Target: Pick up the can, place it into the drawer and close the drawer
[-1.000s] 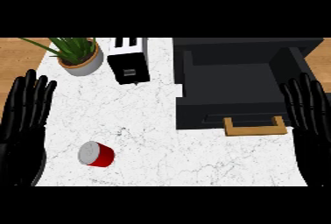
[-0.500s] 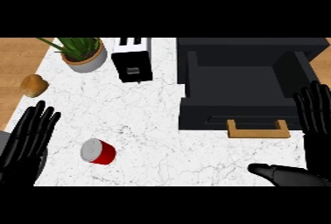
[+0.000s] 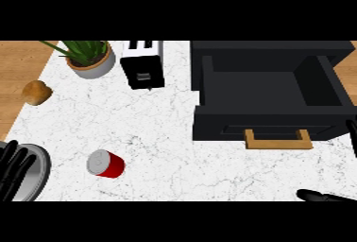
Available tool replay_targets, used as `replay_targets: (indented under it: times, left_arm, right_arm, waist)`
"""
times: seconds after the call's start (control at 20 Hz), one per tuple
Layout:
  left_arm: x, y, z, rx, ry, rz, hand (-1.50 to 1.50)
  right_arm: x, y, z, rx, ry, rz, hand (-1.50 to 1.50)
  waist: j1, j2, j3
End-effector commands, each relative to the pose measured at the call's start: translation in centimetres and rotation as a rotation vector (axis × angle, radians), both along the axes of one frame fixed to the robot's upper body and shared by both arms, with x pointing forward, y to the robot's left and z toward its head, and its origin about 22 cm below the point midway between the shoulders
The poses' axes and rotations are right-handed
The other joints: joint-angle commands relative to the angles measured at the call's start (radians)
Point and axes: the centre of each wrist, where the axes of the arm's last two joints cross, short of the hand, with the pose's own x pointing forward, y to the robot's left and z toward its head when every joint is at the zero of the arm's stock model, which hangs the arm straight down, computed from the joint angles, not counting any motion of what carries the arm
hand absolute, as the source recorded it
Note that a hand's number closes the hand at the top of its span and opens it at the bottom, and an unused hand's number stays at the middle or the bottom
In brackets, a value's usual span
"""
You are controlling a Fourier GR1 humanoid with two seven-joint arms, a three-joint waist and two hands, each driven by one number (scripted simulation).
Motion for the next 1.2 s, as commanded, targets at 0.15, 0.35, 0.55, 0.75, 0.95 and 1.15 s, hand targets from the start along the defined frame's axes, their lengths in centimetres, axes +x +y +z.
replay_targets:
  times: [0.15,0.35,0.55,0.75,0.95,1.15]
  left_arm:
    - [-1.4,2.4,1.0,-0.013,-0.016,0.014,-1.50]
    - [-2.7,0.9,1.3,-0.088,0.022,0.034,-1.50]
    - [-1.8,1.4,0.9,-0.154,0.049,0.047,-1.50]
    - [-0.5,1.5,0.3,-0.250,0.088,0.029,-1.50]
    - [-0.3,1.3,0.1,-0.283,0.119,0.012,-1.50]
    - [0.2,0.4,-1.9,-0.325,0.160,0.007,-1.50]
  right_arm:
    - [-1.2,-3.7,-0.5,0.019,-0.012,-0.019,-1.50]
    - [-4.2,-2.8,-1.2,-0.008,0.025,-0.004,-1.50]
    - [-4.0,-5.7,-0.4,-0.007,-0.003,0.001,-1.50]
    - [-4.8,-5.5,-0.7,-0.001,0.011,0.019,-1.50]
    - [-4.9,-5.2,-1.5,0.013,0.007,0.015,-1.50]
    - [-5.8,-7.3,-1.7,0.015,-0.002,-0.008,-1.50]
  waist:
    - [0.000,0.001,-0.001]
    - [-0.002,-0.001,0.000]
    - [-0.003,0.000,0.000]
    - [-0.010,0.001,0.000]
    - [-0.003,0.001,0.000]
    - [-0.003,0.001,-0.001]
